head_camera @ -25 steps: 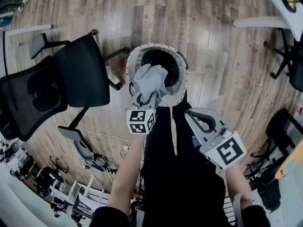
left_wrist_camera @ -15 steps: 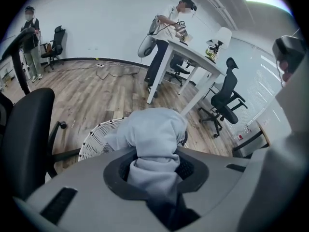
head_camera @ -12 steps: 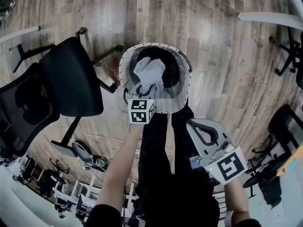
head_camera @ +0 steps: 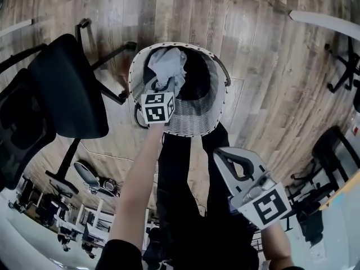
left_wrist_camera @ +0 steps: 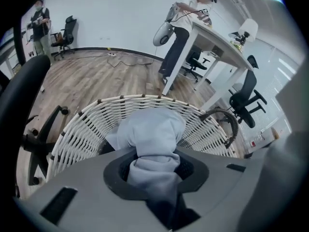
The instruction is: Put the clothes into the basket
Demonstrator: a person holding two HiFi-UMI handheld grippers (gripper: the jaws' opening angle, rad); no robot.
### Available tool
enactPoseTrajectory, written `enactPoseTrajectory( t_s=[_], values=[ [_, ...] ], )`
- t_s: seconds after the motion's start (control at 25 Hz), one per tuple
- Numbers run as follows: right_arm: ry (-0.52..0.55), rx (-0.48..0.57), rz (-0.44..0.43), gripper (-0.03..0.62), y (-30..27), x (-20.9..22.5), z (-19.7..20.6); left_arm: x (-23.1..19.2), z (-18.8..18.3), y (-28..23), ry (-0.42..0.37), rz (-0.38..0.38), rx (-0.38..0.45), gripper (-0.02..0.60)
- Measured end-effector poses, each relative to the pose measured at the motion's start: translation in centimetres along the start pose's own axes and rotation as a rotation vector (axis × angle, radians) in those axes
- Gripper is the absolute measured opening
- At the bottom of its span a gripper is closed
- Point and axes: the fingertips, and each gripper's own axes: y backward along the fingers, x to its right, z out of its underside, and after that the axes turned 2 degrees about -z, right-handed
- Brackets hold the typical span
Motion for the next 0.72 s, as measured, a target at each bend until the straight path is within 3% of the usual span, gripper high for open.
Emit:
enactPoseTrajectory(
  t_s=[0.32, 0.72],
  values=[
    [-0.014, -0.076, -0.027, 0.015, -1.4, 3.7, 2.3, -3.1, 0.3, -5.2, 0.056, -0.072, -0.011, 0.118],
    [-0.007, -0.122, -0.036, 0.015, -2.8, 6.1, 3.8, -5.4, 2.1, -9.8, 0.031, -0.112, -0.075, 0.120]
  ],
)
